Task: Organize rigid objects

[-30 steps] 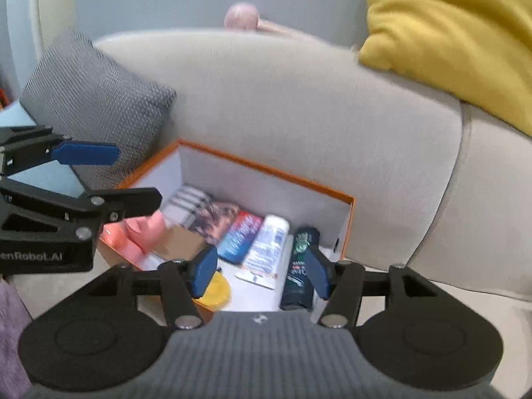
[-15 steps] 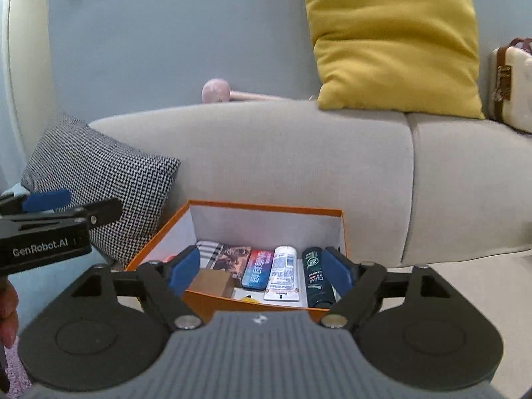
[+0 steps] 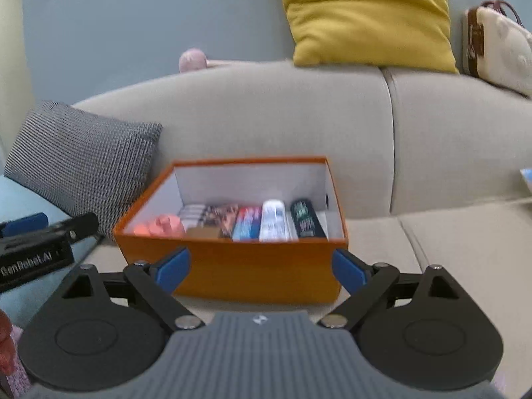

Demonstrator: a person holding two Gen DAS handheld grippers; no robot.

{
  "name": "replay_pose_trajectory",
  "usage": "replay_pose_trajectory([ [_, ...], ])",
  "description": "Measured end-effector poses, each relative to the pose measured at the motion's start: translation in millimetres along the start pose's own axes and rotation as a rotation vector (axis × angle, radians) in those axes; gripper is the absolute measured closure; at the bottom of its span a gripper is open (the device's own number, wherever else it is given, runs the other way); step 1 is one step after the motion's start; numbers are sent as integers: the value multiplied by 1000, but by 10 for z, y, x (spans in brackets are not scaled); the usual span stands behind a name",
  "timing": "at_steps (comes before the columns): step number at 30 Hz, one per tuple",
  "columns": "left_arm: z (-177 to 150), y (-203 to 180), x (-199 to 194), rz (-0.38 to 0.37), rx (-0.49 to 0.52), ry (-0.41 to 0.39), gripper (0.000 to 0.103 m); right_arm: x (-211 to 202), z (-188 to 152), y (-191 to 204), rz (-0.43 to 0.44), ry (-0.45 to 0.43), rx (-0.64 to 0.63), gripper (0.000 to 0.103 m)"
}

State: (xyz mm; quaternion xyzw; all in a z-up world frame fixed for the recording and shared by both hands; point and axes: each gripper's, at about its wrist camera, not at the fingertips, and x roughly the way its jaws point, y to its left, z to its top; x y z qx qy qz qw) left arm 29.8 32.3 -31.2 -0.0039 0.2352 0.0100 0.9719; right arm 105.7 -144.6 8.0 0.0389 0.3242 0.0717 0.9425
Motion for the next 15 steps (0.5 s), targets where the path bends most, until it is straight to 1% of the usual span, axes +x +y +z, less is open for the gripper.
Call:
replay_pose_trajectory([
  [5,-52,-66,21,-1,7,48,7,-10,-28,-7,-1,2,3,11],
  [15,-64,-140,-1,-4,22,55,7,-32,-53,-2,1,3,5,11],
])
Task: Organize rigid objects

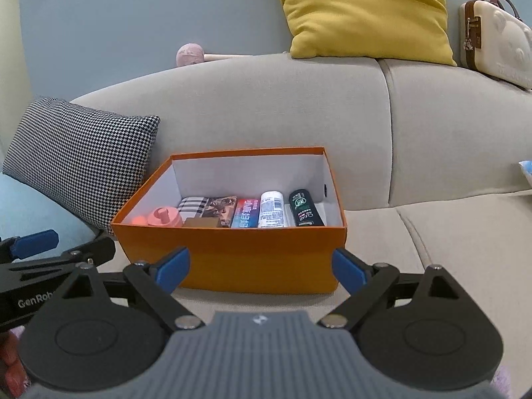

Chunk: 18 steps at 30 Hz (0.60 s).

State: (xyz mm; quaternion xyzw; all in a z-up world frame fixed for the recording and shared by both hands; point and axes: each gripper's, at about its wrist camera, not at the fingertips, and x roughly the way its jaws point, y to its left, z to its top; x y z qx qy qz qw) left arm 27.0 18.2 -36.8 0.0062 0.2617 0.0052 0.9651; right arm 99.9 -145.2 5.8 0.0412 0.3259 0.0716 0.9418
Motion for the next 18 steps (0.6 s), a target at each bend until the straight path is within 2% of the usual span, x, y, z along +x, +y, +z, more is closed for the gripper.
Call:
replay_pose_trajectory([
  [18,-14,-25,-26,-4,4,5,7,-10,-2,29,-6,4,-16,11],
])
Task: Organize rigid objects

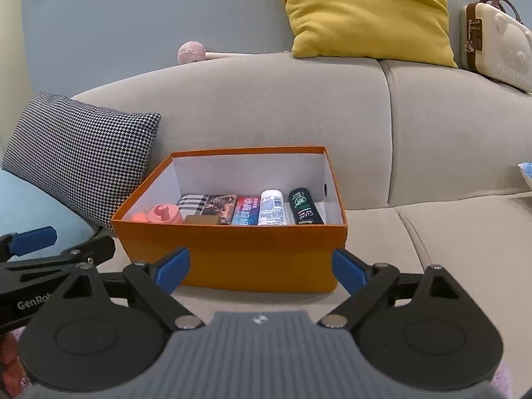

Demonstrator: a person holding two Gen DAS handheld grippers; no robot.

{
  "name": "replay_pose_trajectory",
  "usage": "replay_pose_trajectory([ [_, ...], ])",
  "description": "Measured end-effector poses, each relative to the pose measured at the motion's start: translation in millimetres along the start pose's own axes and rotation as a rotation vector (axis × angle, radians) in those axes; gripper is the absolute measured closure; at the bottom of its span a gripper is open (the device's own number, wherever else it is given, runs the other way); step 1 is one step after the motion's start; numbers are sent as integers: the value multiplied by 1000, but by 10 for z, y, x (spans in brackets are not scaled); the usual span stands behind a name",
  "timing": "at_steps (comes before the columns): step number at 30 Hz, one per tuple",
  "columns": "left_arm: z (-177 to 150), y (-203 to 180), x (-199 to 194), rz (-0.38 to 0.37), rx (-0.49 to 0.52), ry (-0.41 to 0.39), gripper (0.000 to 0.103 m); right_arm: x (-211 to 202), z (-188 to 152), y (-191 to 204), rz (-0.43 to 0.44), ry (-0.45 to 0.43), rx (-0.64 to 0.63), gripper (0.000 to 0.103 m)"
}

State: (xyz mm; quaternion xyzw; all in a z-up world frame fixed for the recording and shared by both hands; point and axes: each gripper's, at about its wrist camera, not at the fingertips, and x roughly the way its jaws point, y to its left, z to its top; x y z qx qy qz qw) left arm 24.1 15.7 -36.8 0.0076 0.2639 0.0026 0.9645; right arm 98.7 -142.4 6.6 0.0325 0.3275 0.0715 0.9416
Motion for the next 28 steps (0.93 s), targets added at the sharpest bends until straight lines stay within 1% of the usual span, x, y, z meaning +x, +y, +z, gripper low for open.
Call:
replay_pose_trajectory([
  [28,-2,4,-50,12,23,-20,7,3,-4,29,3,6,-11,11],
])
